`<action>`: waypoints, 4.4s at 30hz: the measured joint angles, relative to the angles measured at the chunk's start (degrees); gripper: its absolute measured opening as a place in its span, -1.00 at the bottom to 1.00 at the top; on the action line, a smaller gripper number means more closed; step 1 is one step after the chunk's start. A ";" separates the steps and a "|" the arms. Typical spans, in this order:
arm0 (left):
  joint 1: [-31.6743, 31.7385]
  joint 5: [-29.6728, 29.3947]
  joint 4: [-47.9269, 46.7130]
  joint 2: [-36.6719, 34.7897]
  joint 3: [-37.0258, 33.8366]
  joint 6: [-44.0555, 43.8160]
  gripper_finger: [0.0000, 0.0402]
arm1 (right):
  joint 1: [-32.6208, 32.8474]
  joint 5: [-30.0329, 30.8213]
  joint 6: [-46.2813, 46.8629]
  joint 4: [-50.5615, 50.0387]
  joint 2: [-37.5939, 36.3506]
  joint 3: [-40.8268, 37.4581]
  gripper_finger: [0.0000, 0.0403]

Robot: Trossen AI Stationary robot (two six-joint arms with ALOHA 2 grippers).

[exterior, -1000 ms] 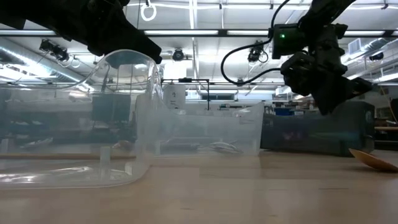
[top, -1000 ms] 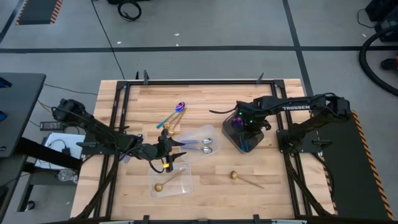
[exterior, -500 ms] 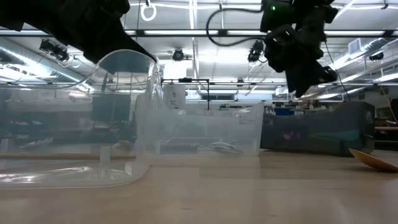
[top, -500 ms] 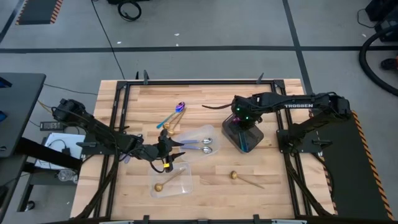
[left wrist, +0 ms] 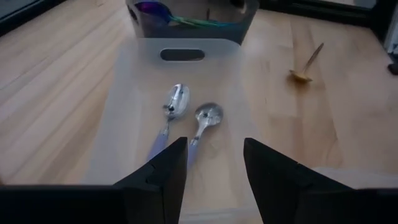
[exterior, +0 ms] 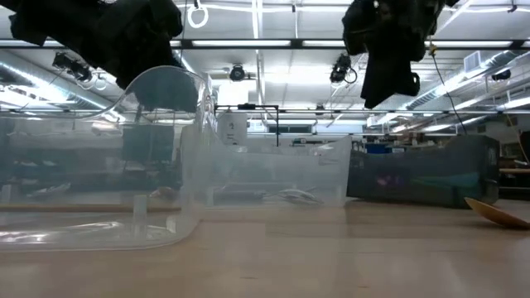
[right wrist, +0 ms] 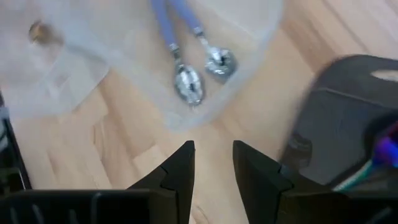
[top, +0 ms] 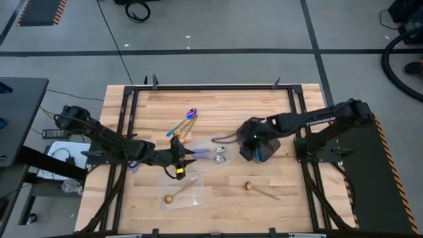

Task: Sort silverware by color (type)
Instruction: Put the gold spoon into the bottom transparent bin

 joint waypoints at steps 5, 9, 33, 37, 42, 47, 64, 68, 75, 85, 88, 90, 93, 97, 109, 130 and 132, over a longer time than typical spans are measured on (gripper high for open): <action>-0.04 4.43 0.02 -0.02 1.25 0.02 -0.18 | 5.33 0.83 -2.66 0.13 0.00 0.00 -0.41; -0.03 4.86 0.08 -0.02 1.53 -0.67 -0.18 | 9.96 3.63 -3.93 0.13 0.00 0.00 -0.41; 0.53 1.06 -0.44 -0.02 1.53 0.52 -0.18 | 26.20 7.86 11.87 3.44 14.17 -0.07 -0.19; 0.57 1.08 -1.28 -0.02 1.53 0.61 -0.18 | 27.65 7.19 14.81 3.37 17.57 -0.07 -0.19; 0.61 1.15 -2.30 -0.02 1.53 0.76 -0.18 | 29.22 5.65 17.13 3.29 19.81 -0.07 -0.19; 0.61 1.17 -2.34 -0.02 1.53 1.90 -0.18 | 31.13 6.31 19.17 2.46 20.50 -0.04 -0.20; 0.59 1.19 -2.05 -0.03 1.51 2.23 -0.18 | 36.13 7.55 22.47 -0.76 26.88 0.26 -0.27; 0.23 2.17 -2.03 -0.03 1.52 2.23 -0.18 | 36.11 7.18 21.82 -0.34 26.45 0.20 -0.50; -0.89 6.97 -1.76 -0.04 2.82 9.54 -0.18 | 36.02 4.96 19.19 1.42 26.45 0.09 -0.94; -3.08 4.70 1.45 0.35 2.93 16.16 -0.18 | 33.53 6.25 19.28 1.85 24.26 -0.26 -0.95; -4.83 0.62 1.16 0.50 2.98 18.14 -0.18 | 32.03 6.29 19.28 3.19 24.02 -0.26 -0.95; -6.27 -2.61 0.38 0.50 3.83 19.64 -0.18 | 30.94 5.24 19.28 4.18 24.02 -0.24 -0.95; -8.27 -5.68 -3.12 0.65 6.51 20.90 -0.18 | 29.05 4.22 19.28 5.72 24.02 -0.22 -0.95; -9.58 -6.53 -9.52 3.47 10.93 20.80 -0.18 | 26.35 2.54 18.12 8.79 23.98 -0.20 -0.95; -10.14 -6.81 -19.25 13.69 20.75 23.98 -0.18 | 19.75 -2.93 13.03 15.98 20.64 -0.09 -0.95; -13.24 -17.32 -18.83 15.15 23.93 39.09 -0.18 | 6.87 -13.28 12.39 27.70 15.85 -0.04 -0.95; -12.83 -17.48 -18.49 15.15 23.93 39.67 -0.18 | 5.73 -14.52 12.41 28.49 15.87 -0.04 -0.94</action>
